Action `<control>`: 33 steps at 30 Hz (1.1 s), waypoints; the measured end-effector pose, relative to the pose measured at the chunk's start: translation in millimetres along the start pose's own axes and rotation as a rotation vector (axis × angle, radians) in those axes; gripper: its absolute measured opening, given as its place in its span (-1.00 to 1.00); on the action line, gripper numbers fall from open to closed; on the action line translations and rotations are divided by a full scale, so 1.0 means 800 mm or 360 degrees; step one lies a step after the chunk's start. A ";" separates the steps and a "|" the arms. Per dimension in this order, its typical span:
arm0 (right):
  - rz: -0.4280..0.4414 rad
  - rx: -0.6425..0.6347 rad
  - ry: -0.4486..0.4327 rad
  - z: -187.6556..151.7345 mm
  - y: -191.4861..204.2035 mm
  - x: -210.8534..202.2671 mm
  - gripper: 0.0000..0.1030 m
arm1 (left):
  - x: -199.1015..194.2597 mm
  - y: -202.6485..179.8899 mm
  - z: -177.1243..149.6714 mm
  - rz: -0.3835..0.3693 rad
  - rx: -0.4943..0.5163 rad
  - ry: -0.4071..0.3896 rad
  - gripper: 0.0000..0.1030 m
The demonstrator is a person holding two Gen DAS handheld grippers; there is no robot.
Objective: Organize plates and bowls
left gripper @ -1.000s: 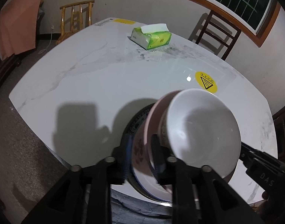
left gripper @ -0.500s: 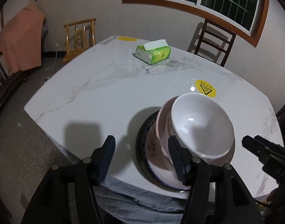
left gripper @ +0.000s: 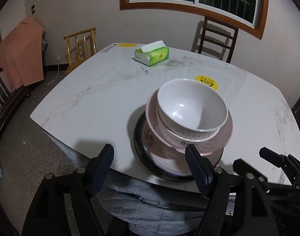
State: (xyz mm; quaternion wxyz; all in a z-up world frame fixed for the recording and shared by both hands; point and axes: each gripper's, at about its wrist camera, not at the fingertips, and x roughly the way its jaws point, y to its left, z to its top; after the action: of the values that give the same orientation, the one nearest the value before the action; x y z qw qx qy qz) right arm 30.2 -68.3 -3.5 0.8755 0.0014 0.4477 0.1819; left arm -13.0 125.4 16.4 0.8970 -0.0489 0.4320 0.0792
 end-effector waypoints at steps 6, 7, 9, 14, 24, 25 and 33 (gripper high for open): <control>-0.0002 -0.0042 -0.0004 -0.008 0.006 -0.004 0.65 | -0.001 -0.012 -0.004 -0.0007 0.0020 0.0007 0.40; 0.0002 -0.0040 -0.0008 -0.010 0.006 -0.005 0.65 | 0.000 -0.015 -0.005 -0.0008 0.0021 0.0010 0.40; 0.0009 -0.0039 -0.0005 -0.011 0.007 -0.006 0.65 | 0.001 -0.017 -0.005 -0.0011 0.0026 0.0016 0.40; 0.0012 -0.0030 0.0014 -0.014 0.006 -0.003 0.65 | 0.005 -0.023 -0.006 -0.0011 0.0032 0.0033 0.40; 0.0010 -0.0023 0.0025 -0.016 0.003 -0.001 0.65 | 0.009 -0.026 -0.006 -0.0019 0.0045 0.0050 0.40; 0.0005 -0.0024 0.0027 -0.016 0.003 -0.002 0.65 | 0.009 -0.027 -0.007 -0.0020 0.0047 0.0050 0.40; 0.0011 -0.0018 0.0032 -0.016 0.002 -0.001 0.65 | 0.009 -0.028 -0.006 -0.0032 0.0057 0.0048 0.40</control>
State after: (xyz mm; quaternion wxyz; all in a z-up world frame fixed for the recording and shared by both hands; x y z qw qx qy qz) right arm 19.1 -69.0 -9.9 0.8703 -0.0037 0.4554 0.1873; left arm -8.5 103.4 8.1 0.8919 -0.0383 0.4464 0.0617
